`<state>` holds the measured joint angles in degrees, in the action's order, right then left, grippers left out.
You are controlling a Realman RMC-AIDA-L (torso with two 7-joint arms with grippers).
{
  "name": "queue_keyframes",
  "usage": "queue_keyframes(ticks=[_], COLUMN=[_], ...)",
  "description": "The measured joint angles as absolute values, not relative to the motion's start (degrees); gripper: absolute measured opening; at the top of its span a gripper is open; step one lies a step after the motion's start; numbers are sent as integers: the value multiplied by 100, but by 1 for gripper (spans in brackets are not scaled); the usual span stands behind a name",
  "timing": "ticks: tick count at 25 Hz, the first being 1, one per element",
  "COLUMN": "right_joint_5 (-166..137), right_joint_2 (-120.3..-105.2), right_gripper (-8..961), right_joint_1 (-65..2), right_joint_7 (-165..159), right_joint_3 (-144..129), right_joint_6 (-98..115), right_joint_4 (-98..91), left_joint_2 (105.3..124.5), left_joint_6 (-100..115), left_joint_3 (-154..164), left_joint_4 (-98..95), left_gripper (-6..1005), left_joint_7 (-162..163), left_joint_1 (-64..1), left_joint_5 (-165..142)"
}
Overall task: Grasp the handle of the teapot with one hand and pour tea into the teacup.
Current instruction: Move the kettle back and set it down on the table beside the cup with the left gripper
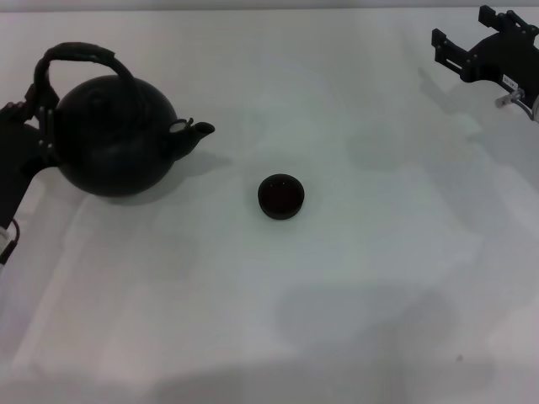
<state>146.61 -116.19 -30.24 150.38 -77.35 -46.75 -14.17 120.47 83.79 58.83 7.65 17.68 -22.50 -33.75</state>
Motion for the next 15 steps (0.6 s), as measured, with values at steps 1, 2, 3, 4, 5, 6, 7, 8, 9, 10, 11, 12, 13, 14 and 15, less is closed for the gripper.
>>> queue_keyframes(ticks=[1,2,3,4,5,6,7,8,9,10,11,12,13,14,15], right_joint_5=[14661,14661,14661,14661,14660,14660,14660,14660,14660,14660,14660,14660,14660,14660,14660], right_joint_2=[-11619,-11619,-11619,-11619,-11620,-11619,-11619,-11619,-11619,-11619,-11619,-11619,-11619,-11619,-11619], right_gripper=[828,828,828,828,828,828,828,828,828,828,828,828,827,827,827], right_joint_1=[-3030,-3031,-3031,-3032,-3032,-3032,-3033,-3032,-3033,-3031,-3025,-3025,-3023,-3021,-3015], right_joint_7=[15038,15038,15038,15038,15038,15038,15038,15038,15038,15038,15038,15038,15038,15038,15038], right_joint_3=[-7732,-7730,-7727,-7725,-7725,-7725,-7725,-7725,-7725,-7725,-7725,-7725,-7725,-7725,-7725], right_joint_6=[-4675,-4675,-4675,-4675,-4675,-4675,-4675,-4676,-4680,-4684,-4695,-4695,-4697,-4700,-4704], right_joint_4=[-1408,-1407,-1406,-1406,-1406,-1406,-1406,-1406,-1406,-1406,-1406,-1406,-1406,-1406,-1406], left_joint_2=[12042,12039,12036,12033,12030,12028,12028,12028,12027,12027,12023,12023,12021,12018,12018], left_joint_6=[8381,8381,8375,8357,8334,8314,8295,8282,8261,8234,8162,8162,8120,8059,8012], left_joint_3=[5875,5874,5874,5871,5869,5869,5869,5869,5868,5868,5866,5866,5866,5865,5864], left_joint_4=[764,765,765,765,765,765,765,765,765,765,765,765,763,759,754], left_gripper=[104,109,114,119,124,129,134,139,144,149,154,159,163,168,173], left_joint_7=[1780,1787,1791,1792,1792,1793,1793,1794,1794,1794,1796,1796,1796,1796,1797], left_joint_1=[-2231,-2219,-2209,-2202,-2200,-2200,-2205,-2209,-2216,-2222,-2238,-2238,-2244,-2248,-2249], left_joint_5=[-3381,-3381,-3381,-3381,-3381,-3381,-3383,-3384,-3388,-3389,-3391,-3391,-3392,-3393,-3393])
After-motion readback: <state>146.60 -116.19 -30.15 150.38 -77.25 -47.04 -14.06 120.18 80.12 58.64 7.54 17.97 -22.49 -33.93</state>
